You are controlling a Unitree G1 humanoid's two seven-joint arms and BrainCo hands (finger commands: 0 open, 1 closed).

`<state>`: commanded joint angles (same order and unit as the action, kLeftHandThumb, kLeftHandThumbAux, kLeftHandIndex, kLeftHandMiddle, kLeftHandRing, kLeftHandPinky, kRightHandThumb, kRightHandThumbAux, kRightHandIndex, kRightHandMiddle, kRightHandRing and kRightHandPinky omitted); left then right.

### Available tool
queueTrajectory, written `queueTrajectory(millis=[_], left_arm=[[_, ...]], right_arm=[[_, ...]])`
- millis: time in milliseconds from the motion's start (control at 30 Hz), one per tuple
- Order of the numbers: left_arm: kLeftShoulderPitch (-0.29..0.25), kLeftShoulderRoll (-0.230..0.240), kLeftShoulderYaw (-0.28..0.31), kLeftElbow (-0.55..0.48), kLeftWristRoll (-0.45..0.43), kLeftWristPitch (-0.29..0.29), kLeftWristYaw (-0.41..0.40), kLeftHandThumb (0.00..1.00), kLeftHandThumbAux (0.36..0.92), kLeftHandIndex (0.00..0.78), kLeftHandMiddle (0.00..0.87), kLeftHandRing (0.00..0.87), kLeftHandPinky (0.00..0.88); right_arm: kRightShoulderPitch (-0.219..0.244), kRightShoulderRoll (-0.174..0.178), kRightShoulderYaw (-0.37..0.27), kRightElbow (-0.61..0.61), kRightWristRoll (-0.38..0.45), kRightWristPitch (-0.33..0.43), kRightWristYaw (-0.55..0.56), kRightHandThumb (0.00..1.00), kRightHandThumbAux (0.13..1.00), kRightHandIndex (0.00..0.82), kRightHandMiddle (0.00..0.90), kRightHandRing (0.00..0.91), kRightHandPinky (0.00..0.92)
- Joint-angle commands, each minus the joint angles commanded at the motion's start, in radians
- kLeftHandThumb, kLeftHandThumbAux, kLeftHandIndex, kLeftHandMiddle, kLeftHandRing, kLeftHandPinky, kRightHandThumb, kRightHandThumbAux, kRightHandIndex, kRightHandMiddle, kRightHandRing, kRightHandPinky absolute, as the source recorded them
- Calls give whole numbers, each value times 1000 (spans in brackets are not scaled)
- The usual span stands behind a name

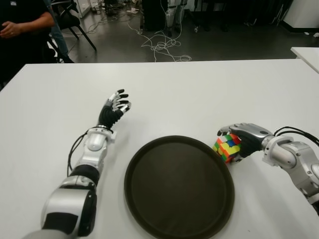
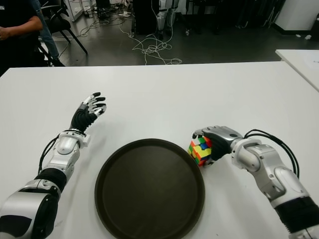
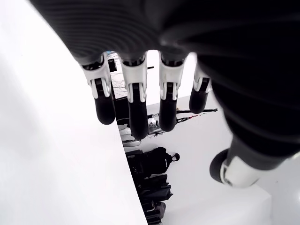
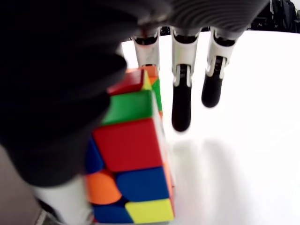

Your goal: Pick up the Rubik's Cube and put it in the plate

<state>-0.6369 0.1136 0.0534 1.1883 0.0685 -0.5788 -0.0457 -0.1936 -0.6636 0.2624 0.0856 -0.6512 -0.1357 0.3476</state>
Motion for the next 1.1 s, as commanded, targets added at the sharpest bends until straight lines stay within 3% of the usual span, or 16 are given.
queueTrajectory(millis=[100,267,533,867,1100], left_arm=[[0,-1,1,0,-2,0,-4,174,648,128,199,198,165],[-1,-2,2,0,-2,2,0,169,644,125,197,199,173],[1,-1,2,-1,-1,1,5,166,639,127,197,198,161],[2,-1,2,0,0,-3,10,172,661,128,191,191,178],[2,-1,2,-2,-1,-7,5,176,673,130,198,201,196]], right_arm=[[10,12,-8,9,-30,-13,-95,595,754,398,468,459,418],[18,20,-15,24,-46,-27,-183,674,738,409,472,452,398],[33,38,-29,18,-56,-8,-263,687,738,410,463,458,406],[42,53,-35,-9,-61,37,-267,688,739,409,409,435,405],[45,63,-39,-8,-66,53,-292,688,739,410,429,453,431]])
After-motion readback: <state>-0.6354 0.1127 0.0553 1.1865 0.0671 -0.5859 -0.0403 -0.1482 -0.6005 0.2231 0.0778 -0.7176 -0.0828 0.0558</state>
